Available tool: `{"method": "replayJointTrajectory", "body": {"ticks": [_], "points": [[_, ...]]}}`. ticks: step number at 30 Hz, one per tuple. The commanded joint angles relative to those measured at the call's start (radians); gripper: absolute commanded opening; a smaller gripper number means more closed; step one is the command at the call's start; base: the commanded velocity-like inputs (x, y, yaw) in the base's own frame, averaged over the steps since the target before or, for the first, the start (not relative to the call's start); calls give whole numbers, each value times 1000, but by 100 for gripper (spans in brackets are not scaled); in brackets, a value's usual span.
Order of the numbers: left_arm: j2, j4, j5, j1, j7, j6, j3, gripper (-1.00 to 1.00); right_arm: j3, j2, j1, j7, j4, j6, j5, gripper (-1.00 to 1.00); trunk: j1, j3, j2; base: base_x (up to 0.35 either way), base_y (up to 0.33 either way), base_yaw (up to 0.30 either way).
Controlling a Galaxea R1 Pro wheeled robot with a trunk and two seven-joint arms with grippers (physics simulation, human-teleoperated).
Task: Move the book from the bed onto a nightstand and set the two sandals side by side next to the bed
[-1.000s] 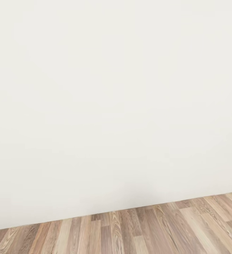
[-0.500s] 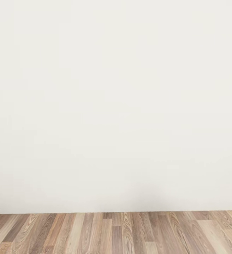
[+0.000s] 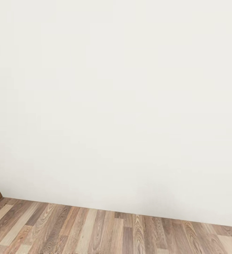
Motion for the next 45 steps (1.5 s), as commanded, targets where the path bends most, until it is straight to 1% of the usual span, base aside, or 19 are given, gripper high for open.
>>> {"method": "replayJointTrajectory", "body": {"ticks": [1, 11, 17, 33, 45], "points": [[0, -1, 1, 0, -1, -2, 0, 100, -2, 0, 1, 0, -1, -2, -1, 100, 0, -1, 0, 0, 0, 291], [0, -1, 1, 0, -1, -2, 0, 100, -3, 0, 1, -3, -1, -2, -1, 100, 0, -1, 0, 16, 0, 291], [-1, -1, 1, 0, 0, -1, 0, 100, -3, 0, 1, -6, -1, -2, -1, 100, 0, -1, 0, 241, 0, 247], [-3, -1, 0, 0, -1, -1, -1, 100, -2, 0, 1, -6, 0, -2, -1, 100, 0, -1, 0, 300, 0, 24], [-3, -1, -1, 0, -1, -2, -3, 100, -2, 0, 1, -5, 0, -2, -1, 100, 0, -1, 0, 38, 0, 0]]}}
